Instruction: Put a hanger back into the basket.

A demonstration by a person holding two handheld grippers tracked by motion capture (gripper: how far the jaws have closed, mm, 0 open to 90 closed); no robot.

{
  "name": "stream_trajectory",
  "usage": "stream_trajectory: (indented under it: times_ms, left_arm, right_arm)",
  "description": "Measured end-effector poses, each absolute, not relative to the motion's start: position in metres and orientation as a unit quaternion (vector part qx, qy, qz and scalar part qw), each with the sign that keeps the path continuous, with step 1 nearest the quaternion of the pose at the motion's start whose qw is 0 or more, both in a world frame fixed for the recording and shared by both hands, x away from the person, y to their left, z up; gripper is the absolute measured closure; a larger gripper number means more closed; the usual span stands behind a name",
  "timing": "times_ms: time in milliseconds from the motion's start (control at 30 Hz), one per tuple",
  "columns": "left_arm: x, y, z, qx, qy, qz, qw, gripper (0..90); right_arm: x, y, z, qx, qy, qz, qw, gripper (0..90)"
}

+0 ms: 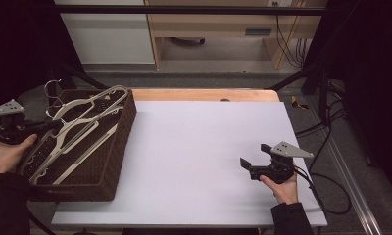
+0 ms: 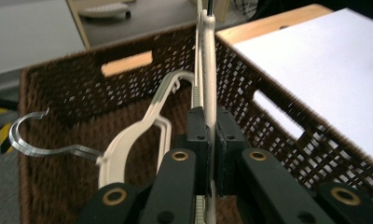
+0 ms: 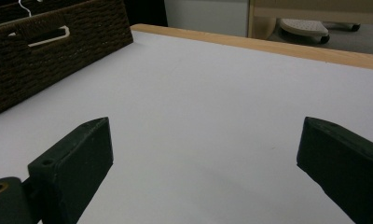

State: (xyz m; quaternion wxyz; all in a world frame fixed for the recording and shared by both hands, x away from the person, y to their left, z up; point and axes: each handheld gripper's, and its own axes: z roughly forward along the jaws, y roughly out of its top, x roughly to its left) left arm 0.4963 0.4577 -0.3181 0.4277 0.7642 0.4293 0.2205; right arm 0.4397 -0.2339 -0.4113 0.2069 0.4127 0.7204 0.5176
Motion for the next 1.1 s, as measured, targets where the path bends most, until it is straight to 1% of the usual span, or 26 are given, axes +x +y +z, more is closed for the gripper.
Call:
stream_trajectory:
  times_ms: [300, 600, 767, 867, 1033, 1100]
  left_arm:
    - [0.496, 0.452, -0.342, 0.762, 0.455, 0.206, 0.412, 86.5]
    - [0.501, 0.442, -0.367, 0.766, 0.477, 0.176, 0.392, 86.2]
    - [0.5, 0.446, -0.377, 0.754, 0.503, 0.161, 0.39, 85.4]
    - [0.501, 0.449, -0.382, 0.748, 0.518, 0.165, 0.381, 84.2]
    - [0.505, 0.448, -0.382, 0.743, 0.548, 0.193, 0.334, 81.5]
    - [0.506, 0.447, -0.384, 0.741, 0.557, 0.213, 0.309, 74.4]
  right_arm:
    - [0.439, -0.235, -0.411, 0.412, 0.721, 0.517, 0.208, 4.0]
    - [0.439, -0.234, -0.411, 0.415, 0.719, 0.52, 0.203, 4.1]
    - [0.439, -0.234, -0.412, 0.415, 0.719, 0.52, 0.2, 4.1]
    - [0.44, -0.234, -0.412, 0.414, 0.721, 0.517, 0.203, 4.1]
    - [0.44, -0.233, -0.413, 0.414, 0.722, 0.515, 0.204, 4.1]
    - [0.44, -0.233, -0.414, 0.415, 0.721, 0.516, 0.205, 4.2]
